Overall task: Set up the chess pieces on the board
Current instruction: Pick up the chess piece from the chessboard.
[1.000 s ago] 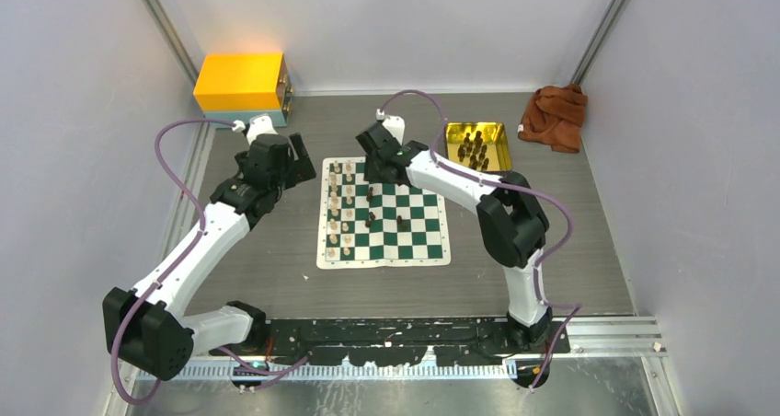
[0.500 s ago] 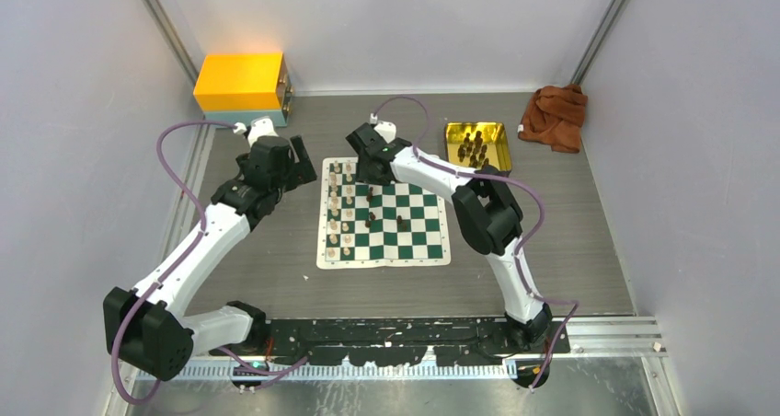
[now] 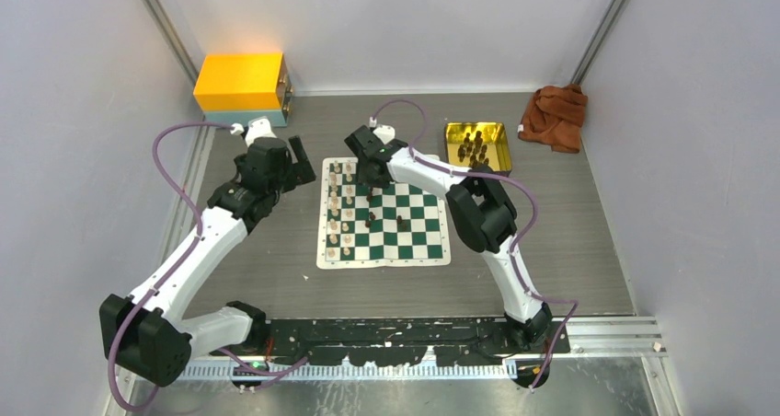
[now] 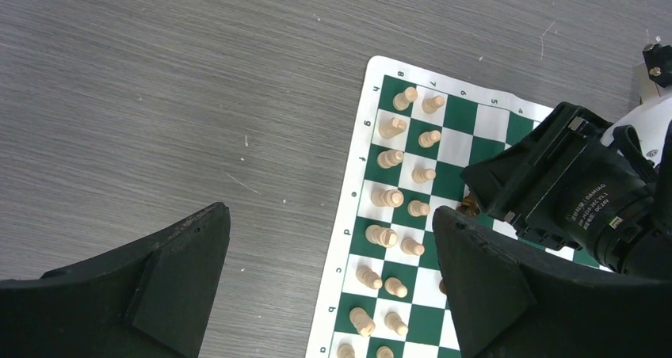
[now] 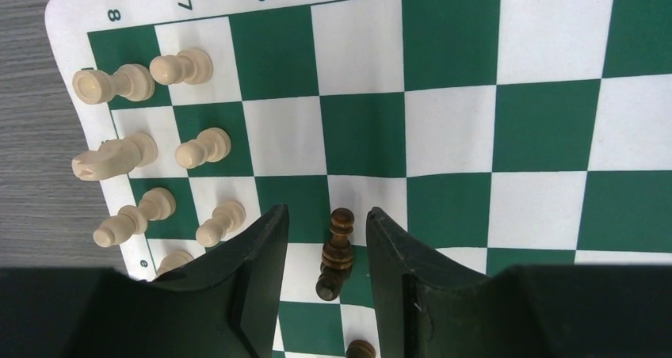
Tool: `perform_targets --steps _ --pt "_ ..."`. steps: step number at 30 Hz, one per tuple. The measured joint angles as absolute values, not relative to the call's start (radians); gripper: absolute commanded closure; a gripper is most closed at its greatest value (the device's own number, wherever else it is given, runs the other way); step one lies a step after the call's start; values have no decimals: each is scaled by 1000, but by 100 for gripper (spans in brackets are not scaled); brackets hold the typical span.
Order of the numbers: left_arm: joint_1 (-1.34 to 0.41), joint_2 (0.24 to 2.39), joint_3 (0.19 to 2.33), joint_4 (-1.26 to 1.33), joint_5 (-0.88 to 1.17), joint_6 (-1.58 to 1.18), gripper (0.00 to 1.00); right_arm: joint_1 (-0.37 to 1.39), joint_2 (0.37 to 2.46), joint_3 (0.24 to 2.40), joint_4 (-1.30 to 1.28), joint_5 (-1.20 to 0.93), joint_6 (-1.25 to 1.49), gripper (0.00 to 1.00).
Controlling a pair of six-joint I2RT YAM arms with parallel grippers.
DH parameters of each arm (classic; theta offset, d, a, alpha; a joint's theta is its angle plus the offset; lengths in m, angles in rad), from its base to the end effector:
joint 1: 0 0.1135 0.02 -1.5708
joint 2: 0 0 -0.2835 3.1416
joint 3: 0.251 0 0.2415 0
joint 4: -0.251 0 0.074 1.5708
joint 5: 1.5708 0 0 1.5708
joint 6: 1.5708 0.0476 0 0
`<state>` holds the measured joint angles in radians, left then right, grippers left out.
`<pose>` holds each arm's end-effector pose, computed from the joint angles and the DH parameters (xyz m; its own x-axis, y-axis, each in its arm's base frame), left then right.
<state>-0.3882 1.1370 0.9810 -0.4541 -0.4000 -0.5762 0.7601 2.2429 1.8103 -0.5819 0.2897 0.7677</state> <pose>0.2272 -0.0729 0.3261 -0.4737 -0.3484 -0.8088 -0.2443 0.9343 -0.2595 0.3697 0.3327 0.1901 -0.8255 0.1336 -0.5484 0.0310 0.9809 0.1922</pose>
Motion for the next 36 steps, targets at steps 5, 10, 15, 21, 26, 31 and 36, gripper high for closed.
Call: perform_targets --steps 5,10,15,21,26,31,36 --pt "-388 1136 976 -455 -394 -577 1 760 2257 1814 -584 290 768 53" --pt "-388 1136 974 -455 -391 -577 1 760 2277 1822 -585 289 767 55" --pt "-388 1137 973 -455 -389 -577 1 760 2285 1829 -587 290 767 67" --pt "-388 1137 970 -455 -388 -577 1 759 2291 1835 -591 289 767 72" --pt "-388 1137 970 -455 -381 -577 1 757 2291 1835 -595 290 764 87" --pt "-388 1137 965 -455 -379 -579 1 757 2291 1834 -595 290 759 99" --pt "-388 1142 960 -455 -374 -590 1 757 2291 1834 -594 292 746 99"
